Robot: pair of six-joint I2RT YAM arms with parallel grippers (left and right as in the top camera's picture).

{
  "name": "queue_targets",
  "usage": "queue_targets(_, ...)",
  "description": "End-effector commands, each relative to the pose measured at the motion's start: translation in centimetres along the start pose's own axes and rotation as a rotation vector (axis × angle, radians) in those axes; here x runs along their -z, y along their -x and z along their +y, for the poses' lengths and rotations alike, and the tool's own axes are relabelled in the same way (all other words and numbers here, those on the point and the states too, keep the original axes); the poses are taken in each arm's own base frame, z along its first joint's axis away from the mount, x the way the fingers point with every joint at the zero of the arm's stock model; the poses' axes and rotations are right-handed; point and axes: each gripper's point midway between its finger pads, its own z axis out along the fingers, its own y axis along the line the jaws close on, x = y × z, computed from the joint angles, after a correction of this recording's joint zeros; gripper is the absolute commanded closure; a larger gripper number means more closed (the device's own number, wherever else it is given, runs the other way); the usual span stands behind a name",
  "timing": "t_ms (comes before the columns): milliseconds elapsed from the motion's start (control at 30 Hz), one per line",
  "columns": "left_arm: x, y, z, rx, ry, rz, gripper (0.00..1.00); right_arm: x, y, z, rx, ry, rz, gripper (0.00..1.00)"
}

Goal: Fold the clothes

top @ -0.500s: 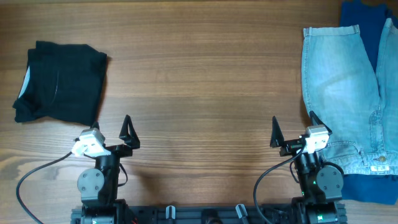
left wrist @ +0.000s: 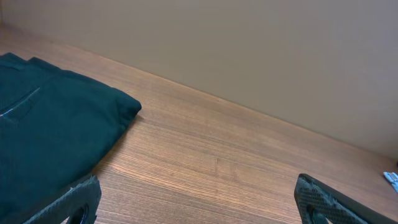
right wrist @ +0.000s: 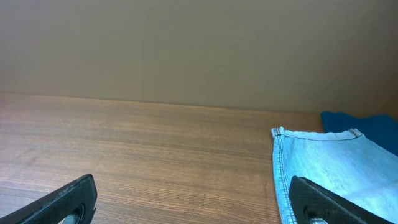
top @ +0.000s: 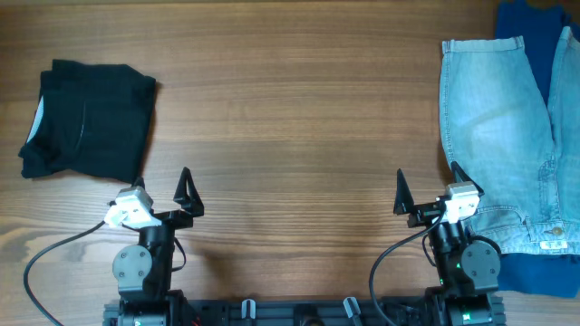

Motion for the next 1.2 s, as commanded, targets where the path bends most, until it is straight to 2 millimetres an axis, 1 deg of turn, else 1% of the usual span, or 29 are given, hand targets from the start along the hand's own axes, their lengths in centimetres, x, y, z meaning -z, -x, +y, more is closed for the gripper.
queue_targets(0,0.0,-0.2,0.1,0.006,-0.005,0.002,0.00,0.0,0.1,0.1,-0.001,0.007,-0.004,0.00)
queue_targets(900,0.0,-0.2,0.0,0.006,-0.005,0.002,0.00,0.0,0.1,0.1,-0.003,0.008,-0.003,0.00)
queue_targets(933,0.0,-0.2,0.0,0.006,-0.005,0.002,0.00,0.0,0.0,0.2,-0.018,0.011,-0.002,0.00)
queue_targets(1067,-0.1,-0.6,0.1,0.019,-0.003,0.018,0.00,-0.1,-0.3,0.3,-0.244,0.018,0.014,0.00)
queue_targets(1167,-0.3,-1.6,0.0,0.064,-0.011,0.069,0.00,-0.2,-0.9,0.3,-0.260,0.013,0.051,0.00)
